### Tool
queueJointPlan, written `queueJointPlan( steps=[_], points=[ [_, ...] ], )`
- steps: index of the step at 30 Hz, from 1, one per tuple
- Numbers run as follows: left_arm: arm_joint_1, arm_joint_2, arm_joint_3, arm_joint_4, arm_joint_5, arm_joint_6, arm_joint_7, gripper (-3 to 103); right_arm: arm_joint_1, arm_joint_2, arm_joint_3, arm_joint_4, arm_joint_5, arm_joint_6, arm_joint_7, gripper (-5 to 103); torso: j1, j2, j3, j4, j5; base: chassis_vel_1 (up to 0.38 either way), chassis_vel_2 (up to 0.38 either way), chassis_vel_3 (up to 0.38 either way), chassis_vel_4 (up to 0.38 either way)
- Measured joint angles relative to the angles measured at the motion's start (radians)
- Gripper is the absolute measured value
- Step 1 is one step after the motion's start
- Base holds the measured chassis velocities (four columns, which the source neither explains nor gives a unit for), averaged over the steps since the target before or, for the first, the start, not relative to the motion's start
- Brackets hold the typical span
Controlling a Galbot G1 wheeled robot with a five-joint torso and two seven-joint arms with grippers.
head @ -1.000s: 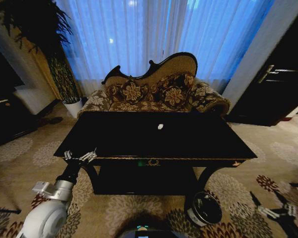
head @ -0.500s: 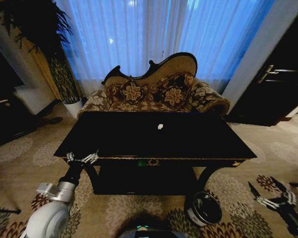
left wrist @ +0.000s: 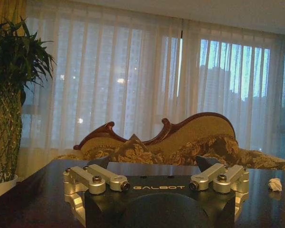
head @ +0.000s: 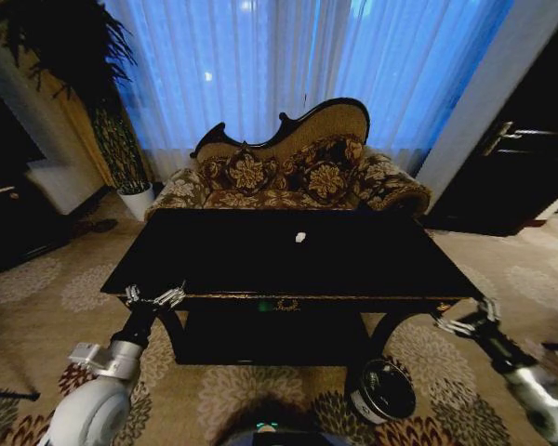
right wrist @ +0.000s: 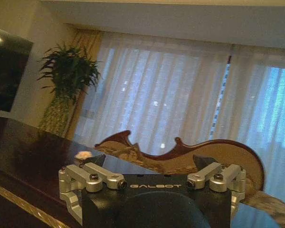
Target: Move to the front of the table and place the trash on the table into the trash bin.
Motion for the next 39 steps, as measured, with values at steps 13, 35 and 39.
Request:
queueJointPlan(
  steps=[13, 35, 39],
  points=[
    [-0.006, -0.003, 0.028, -0.005, 0.009, -0.001, 0.002, 100, 0.116, -0.152, -0.148, 0.112, -0.064, -0.118, 0.108, 100, 0.0, 0.0, 0.0, -0.0001, 0.0, 0.0, 0.0, 0.0, 0.0],
    [-0.014, -0.006, 0.055, 0.002, 0.02, -0.001, 0.0, 100, 0.368, -0.484, -0.431, -0.104, -0.04, -0.161, 0.197, 100, 0.0, 0.0, 0.0, 0.0001, 0.0001, 0.0, 0.0, 0.0, 0.0],
    [-0.018, -0.008, 0.065, 0.002, 0.024, -0.001, 0.0, 100, 0.361, -0.536, -0.44, -0.12, -0.026, -0.162, 0.185, 100, 0.0, 0.0, 0.0, 0.0, 0.0001, 0.0, 0.0, 0.0, 0.0]
  ],
)
